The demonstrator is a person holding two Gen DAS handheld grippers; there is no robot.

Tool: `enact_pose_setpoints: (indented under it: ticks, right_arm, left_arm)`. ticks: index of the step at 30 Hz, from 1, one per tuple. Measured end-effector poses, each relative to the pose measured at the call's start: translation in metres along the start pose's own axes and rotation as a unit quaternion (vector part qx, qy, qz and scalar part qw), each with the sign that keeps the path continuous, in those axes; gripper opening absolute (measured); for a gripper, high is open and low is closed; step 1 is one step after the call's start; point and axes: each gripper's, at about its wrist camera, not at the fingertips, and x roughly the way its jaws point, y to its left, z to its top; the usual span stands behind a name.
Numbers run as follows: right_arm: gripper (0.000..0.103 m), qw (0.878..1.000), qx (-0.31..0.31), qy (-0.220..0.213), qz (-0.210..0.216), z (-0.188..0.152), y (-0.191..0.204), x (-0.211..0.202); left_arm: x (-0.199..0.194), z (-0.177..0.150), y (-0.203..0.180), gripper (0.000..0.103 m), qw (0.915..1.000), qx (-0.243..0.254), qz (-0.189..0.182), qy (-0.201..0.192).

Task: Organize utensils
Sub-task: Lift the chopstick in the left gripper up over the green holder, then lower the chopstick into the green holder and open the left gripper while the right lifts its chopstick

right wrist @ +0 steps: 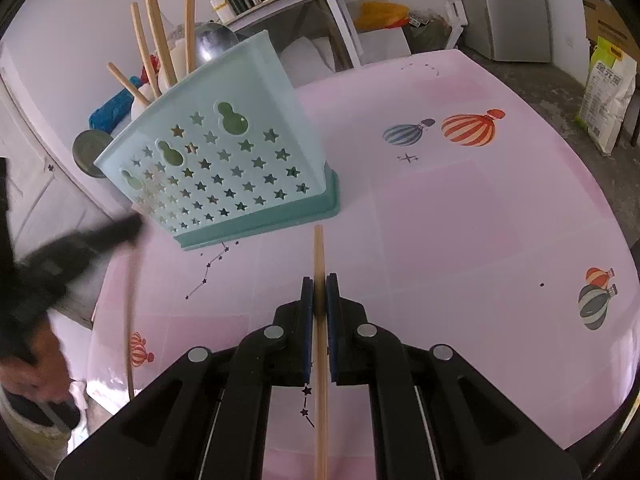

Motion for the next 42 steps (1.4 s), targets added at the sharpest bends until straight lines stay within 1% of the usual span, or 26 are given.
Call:
enact_pose_setpoints:
  ticks: [3,5,6,9,12,13,15,17,20,22,24,27,30,33,38,40,41,42]
  right_arm:
    - [0.007,1.000,0.004,-0.004,0.003,0.000,-0.001,-0.001]
    - [0.007,1.000,0.005,-0.004,0.003,-0.001,0.000,-0.001]
    - [0.007,1.000,0.005,-0.004,0.002,-0.001,0.000,-0.002]
    - [0.007,1.000,0.008,-0.007,0.003,-0.001,-0.001,-0.002]
    - [0.007,1.000,0.011,-0.009,0.003,0.000,-0.002,-0.004]
    - [0.007,1.000,0.012,-0.009,0.003,0.000,-0.002,-0.004]
    - [0.007,1.000,0.013,-0.011,0.003,0.001,-0.002,-0.005]
    - [0.007,1.000,0.014,-0.014,0.004,0.002,-0.002,-0.006]
    - [0.007,1.000,0.016,-0.019,0.006,0.004,-0.002,-0.009]
    - [0.007,1.000,0.016,-0.021,0.007,0.004,-0.002,-0.010]
    - [0.007,1.000,0.017,-0.022,0.008,0.005,-0.002,-0.010]
    - [0.007,1.000,0.017,-0.024,0.009,0.006,-0.002,-0.011]
    - [0.007,0.999,0.020,-0.025,0.010,0.007,-0.003,-0.010]
    - [0.007,0.999,0.022,-0.024,0.010,0.007,-0.003,-0.009]
    - [0.007,1.000,0.017,-0.025,0.006,0.006,0.001,-0.015]
    - [0.007,1.000,0.013,-0.026,0.003,0.005,0.003,-0.018]
    - [0.007,1.000,0.012,-0.027,0.001,0.005,0.004,-0.020]
    - [0.007,1.000,0.012,-0.029,-0.001,0.005,0.005,-0.022]
  left_arm:
    - [-0.033,0.012,0.013,0.005,0.9981,-0.021,-0.009,-0.057]
    - [-0.053,0.023,0.020,0.005,0.9948,-0.029,-0.013,-0.096]
    - [-0.059,0.027,0.022,0.005,0.9935,-0.030,-0.014,-0.109]
    - [-0.081,0.047,0.027,0.004,0.9864,-0.037,-0.021,-0.159]
    - [-0.096,0.065,0.029,0.004,0.9794,-0.047,-0.032,-0.194]
    - [-0.101,0.073,0.030,0.004,0.9752,-0.052,-0.035,-0.212]
    - [-0.107,0.089,0.028,0.004,0.9678,-0.056,-0.031,-0.243]
    - [-0.114,0.105,0.028,0.004,0.9585,-0.057,-0.015,-0.279]
    - [-0.114,0.120,0.025,0.004,0.9492,-0.065,-0.002,-0.308]
    - [-0.108,0.126,0.021,0.004,0.9450,-0.066,0.012,-0.320]
    - [-0.101,0.130,0.018,0.004,0.9447,-0.070,0.016,-0.320]
    - [-0.090,0.133,0.018,0.004,0.9470,-0.079,0.012,-0.311]
    - [-0.082,0.126,0.014,0.004,0.9485,-0.071,0.025,-0.308]
    - [-0.066,0.114,0.015,0.005,0.9536,-0.071,0.029,-0.291]
    - [-0.045,0.086,0.020,0.005,0.9633,-0.092,0.023,-0.251]
    - [-0.044,0.077,0.025,0.007,0.9643,-0.098,0.019,-0.245]
    - [-0.047,0.073,0.027,0.011,0.9637,-0.103,0.018,-0.245]
    - [-0.049,0.070,0.030,0.016,0.9629,-0.107,0.019,-0.247]
